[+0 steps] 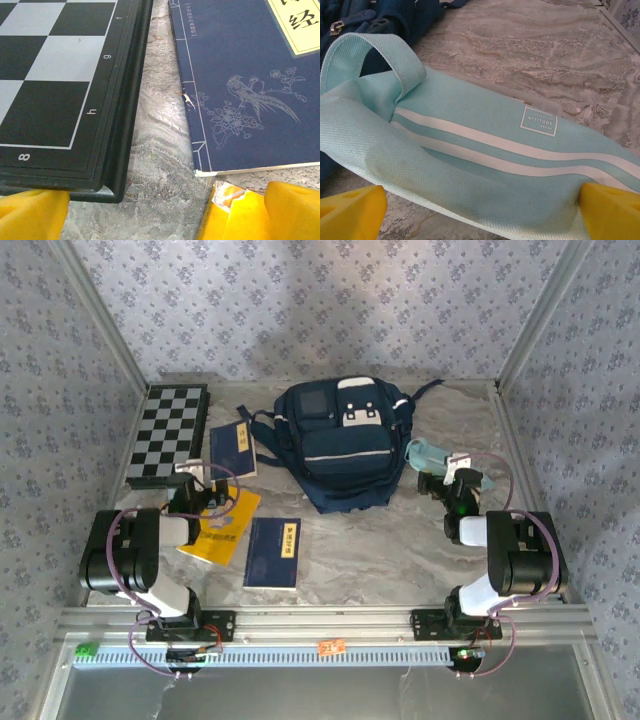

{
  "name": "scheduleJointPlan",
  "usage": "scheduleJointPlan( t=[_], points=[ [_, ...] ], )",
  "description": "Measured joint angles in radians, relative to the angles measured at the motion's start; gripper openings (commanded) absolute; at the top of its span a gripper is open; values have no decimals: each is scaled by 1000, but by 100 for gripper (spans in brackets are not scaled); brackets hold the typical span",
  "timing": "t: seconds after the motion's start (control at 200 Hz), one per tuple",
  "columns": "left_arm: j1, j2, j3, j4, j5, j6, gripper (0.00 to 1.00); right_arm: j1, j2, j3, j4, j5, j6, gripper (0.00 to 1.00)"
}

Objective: Pack the student bag

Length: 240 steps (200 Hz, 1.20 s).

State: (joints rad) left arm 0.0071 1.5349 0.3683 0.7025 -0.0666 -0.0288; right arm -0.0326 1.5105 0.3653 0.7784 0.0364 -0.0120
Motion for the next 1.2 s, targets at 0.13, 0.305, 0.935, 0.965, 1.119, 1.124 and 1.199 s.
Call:
scheduleJointPlan(
  t=[0.13,0.305,0.935,0.965,1.119,1.124,1.199],
  points=[
    [0,0,3,2,0,0,100,0,1,0,5,0,-4,100],
    [0,1,7,5,0,0,100,0,1,0,5,-5,-5,100],
    [0,1,9,11,0,0,100,0,3,0,13,-8,-5,100],
    [1,1,9,13,0,0,100,0,3,0,13,-8,-5,100],
    [1,1,9,16,0,0,100,0,3,0,13,-8,-5,100],
    [1,1,9,16,0,0,100,0,3,0,13,-8,-5,100],
    [1,1,9,24,0,0,100,0,3,0,13,-8,-5,100]
  ],
)
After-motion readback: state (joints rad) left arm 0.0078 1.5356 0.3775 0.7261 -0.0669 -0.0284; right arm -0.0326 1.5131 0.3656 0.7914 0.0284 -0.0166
